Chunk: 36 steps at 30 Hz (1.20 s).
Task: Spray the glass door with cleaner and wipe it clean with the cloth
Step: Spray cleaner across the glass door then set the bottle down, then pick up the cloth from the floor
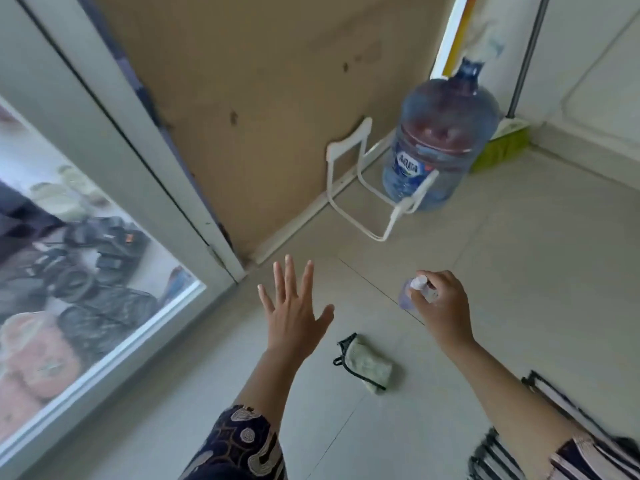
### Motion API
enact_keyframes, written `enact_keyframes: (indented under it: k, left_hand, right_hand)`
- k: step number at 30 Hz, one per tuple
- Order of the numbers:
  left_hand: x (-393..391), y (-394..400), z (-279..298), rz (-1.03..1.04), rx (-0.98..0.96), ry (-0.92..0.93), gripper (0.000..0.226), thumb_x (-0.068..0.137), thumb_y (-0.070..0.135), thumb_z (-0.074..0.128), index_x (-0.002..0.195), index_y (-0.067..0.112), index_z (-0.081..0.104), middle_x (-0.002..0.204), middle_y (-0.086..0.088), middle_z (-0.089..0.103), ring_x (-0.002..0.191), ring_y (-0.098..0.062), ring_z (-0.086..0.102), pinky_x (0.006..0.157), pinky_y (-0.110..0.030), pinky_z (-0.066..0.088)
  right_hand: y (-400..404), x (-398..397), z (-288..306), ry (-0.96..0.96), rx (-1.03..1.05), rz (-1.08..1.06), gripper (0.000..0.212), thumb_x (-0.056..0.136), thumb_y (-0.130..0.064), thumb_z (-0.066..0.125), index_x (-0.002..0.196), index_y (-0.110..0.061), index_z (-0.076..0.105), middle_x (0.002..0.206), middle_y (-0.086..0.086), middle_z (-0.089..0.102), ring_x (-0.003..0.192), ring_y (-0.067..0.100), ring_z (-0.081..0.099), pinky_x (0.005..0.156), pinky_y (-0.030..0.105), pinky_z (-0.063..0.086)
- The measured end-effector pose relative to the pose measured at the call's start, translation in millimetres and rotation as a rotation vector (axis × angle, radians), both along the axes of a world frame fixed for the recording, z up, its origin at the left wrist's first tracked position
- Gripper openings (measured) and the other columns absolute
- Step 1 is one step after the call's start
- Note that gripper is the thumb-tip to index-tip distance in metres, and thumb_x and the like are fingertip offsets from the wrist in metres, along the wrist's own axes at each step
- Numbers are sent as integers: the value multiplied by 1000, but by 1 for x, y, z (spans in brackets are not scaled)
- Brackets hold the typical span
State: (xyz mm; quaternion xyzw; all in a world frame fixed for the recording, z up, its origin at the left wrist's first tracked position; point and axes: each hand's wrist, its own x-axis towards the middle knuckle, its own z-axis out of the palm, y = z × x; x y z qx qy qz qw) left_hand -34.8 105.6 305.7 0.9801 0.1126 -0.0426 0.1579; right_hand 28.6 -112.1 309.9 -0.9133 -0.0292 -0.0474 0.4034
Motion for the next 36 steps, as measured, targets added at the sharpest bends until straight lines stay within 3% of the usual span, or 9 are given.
enact_keyframes:
  k: [6,14,19,29,33,36]
  left_hand:
    - [22,-40,-148,-114,-8,112,75,89,51,40,145,26,-3,151,-7,-22,133,-25,-31,106,-51,-14]
    - [37,-79,-275,-223,-5,219,73,89,46,41,145,25,-1,152,-8,-20,136,-27,-25,108,-54,-9]
    - [37,-86,-304,-265,-7,240,74,89,45,43,145,25,0,153,-7,-16,136,-26,-24,108,-54,-9]
    - [28,-93,-320,-301,-35,298,67,89,43,42,144,26,9,155,-4,-3,139,-24,-17,109,-54,-6]
    - [23,-95,-322,-350,-23,308,59,91,37,43,143,26,17,154,-3,4,140,-25,-12,110,-53,-2]
    - [20,-94,-326,-408,2,354,56,91,31,45,142,27,21,155,-2,5,141,-23,-9,111,-52,-1]
  right_hand:
    - [-30,9,-143,118,51,-91,38,80,-6,66,116,-8,57,103,6,60,94,24,54,75,28,38]
    - [-55,2,-273,139,130,-134,35,82,-8,64,116,-13,56,96,-3,58,81,13,53,73,23,37]
    - [-56,2,-296,42,136,-152,35,80,-6,64,113,-12,56,98,-2,59,84,17,54,74,23,37]
    - [-61,-6,-301,-37,62,-155,60,71,-13,73,124,-10,45,103,-6,47,93,17,47,79,27,36]
    - [-59,-30,-307,-136,97,-352,34,73,-27,65,97,-9,49,89,-2,46,78,13,43,68,23,33]
    - [-52,-55,-326,69,75,-302,17,72,-4,64,83,-11,53,80,0,52,75,21,52,66,33,44]
